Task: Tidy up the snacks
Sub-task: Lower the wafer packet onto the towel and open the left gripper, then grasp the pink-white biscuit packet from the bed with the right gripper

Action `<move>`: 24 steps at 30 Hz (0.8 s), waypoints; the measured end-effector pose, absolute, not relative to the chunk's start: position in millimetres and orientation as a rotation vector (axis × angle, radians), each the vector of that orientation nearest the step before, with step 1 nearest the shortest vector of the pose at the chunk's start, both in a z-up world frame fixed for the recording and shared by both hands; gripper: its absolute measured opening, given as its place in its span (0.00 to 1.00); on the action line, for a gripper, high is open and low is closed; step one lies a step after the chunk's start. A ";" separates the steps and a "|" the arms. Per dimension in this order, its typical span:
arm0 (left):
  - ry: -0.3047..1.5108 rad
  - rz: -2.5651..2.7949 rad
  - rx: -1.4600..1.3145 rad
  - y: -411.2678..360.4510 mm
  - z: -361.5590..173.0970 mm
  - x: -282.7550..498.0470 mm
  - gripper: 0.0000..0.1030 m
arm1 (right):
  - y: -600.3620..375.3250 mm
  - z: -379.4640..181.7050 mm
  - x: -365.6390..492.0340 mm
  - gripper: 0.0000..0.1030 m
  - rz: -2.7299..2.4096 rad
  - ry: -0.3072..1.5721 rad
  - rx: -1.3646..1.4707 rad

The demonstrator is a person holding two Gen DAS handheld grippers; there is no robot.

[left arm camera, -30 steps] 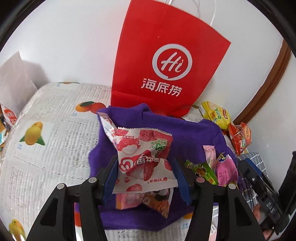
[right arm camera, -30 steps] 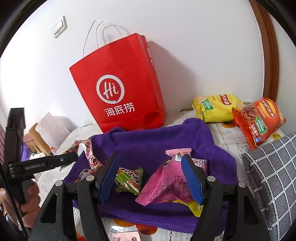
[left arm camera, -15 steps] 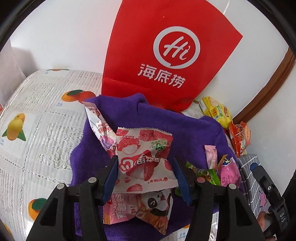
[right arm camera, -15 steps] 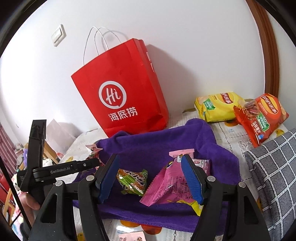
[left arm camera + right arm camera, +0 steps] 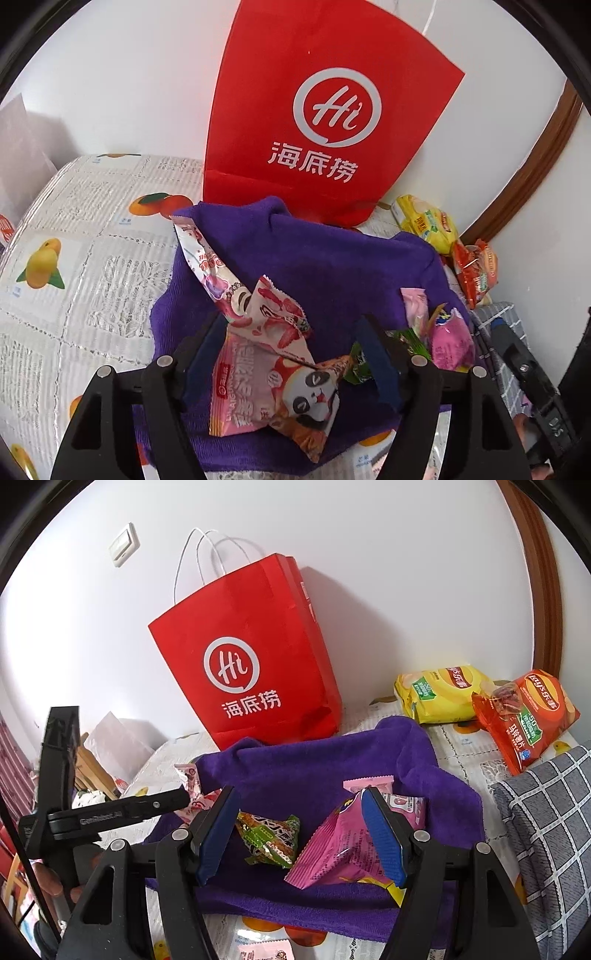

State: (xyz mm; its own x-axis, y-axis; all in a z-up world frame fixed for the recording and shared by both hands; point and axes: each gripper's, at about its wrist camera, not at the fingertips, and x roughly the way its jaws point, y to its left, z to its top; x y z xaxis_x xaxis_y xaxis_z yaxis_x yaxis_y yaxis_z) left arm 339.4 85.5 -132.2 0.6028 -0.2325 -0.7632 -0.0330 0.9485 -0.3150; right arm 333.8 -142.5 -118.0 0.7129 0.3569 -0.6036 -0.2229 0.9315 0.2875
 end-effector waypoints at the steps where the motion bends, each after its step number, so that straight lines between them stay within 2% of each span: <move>1: 0.920 -0.119 -0.318 86.5 -131.8 336.4 0.69 | -140.8 -118.1 333.4 0.67 0.327 0.711 0.193; 14: 0.842 -0.122 -0.244 89.3 -119.1 286.6 0.70 | -144.5 -126.1 280.9 0.67 0.381 0.783 0.141; 19: 0.832 -0.161 -0.240 85.7 -115.3 277.5 0.70 | -132.4 -146.9 250.0 0.67 0.364 0.856 -0.016; 24: 0.825 -0.185 -0.251 82.0 -111.6 273.5 0.70 | -126.5 -169.6 247.2 0.67 0.395 0.930 -0.052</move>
State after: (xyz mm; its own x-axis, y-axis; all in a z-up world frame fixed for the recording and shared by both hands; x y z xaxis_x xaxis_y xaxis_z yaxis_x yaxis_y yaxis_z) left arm 273.5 82.0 -111.6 0.6648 -0.2593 -0.7006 0.0654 0.9544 -0.2912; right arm 247.2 -126.5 -169.6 0.5321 0.3085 -0.7885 -0.3532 0.9272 0.1245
